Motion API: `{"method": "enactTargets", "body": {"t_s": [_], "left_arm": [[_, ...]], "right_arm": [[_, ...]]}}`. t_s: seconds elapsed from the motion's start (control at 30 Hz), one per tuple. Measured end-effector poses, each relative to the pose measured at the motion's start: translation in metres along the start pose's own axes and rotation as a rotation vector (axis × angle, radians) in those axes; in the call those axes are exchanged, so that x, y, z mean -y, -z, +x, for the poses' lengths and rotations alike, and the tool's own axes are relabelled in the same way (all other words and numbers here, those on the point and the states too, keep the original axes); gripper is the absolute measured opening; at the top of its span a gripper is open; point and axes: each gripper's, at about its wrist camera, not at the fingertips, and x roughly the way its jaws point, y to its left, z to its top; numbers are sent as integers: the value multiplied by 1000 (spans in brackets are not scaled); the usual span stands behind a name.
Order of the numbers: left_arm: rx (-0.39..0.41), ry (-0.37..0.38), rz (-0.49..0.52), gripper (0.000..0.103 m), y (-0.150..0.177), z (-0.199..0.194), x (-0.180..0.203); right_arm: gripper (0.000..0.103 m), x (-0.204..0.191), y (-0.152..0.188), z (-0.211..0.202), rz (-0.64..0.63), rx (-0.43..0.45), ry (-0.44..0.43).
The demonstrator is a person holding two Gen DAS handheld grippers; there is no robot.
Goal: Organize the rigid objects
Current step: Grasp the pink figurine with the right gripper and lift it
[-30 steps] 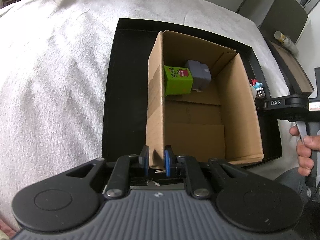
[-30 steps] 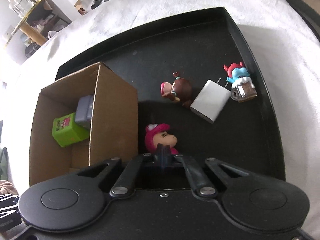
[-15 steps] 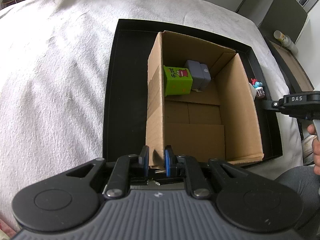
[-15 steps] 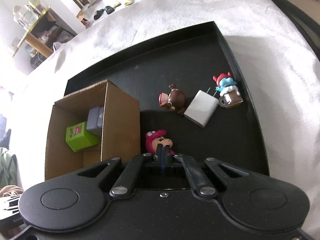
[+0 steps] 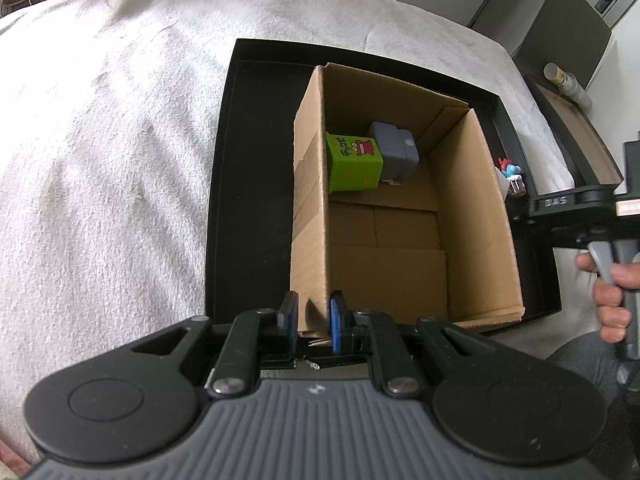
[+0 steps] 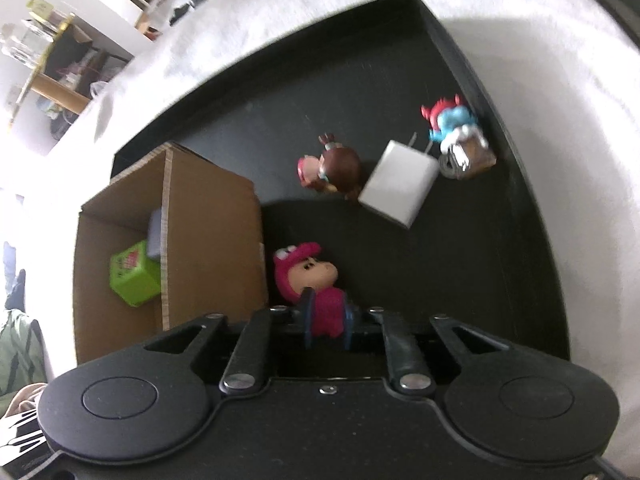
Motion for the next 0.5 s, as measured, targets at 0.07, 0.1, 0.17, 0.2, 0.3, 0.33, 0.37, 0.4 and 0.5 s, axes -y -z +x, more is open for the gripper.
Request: {"method": "enactTargets", "body": {"t_s": [0.07,0.1,0.17,0.2,0.3,0.33,0.37,0.4,0.5], "left_arm": [[-2,3,0,13,-1,0,0],[-3,4,1,13,-1,1,0],[-6,5,2,13,-2,2,0],[-8,6,1,13,-2,3,0],[-11,9,0,13,-3,4,-1],[-10,9,0,13,-3,4,-1],[-11,10,-1,13,-3,4,-1],[-8,10,-2,13,-3,4,-1],[-8,11,-3,13,-3,5,-1]], "right_arm": [[34,0,1,6,1,-6,6],[41,-1,2,7,-4,-5,13],[43,-4,2,10,-15,-2,19],[43,-4,2,12,-14,-4,17],[39,-1,1,20,-4,-18,30],[34,0,1,23,1,-26,28],[34,1,2,25,1,-29,26],[33,1,2,25,-6,-22,25],[33,0,4,20,-17,-13,38]]}}
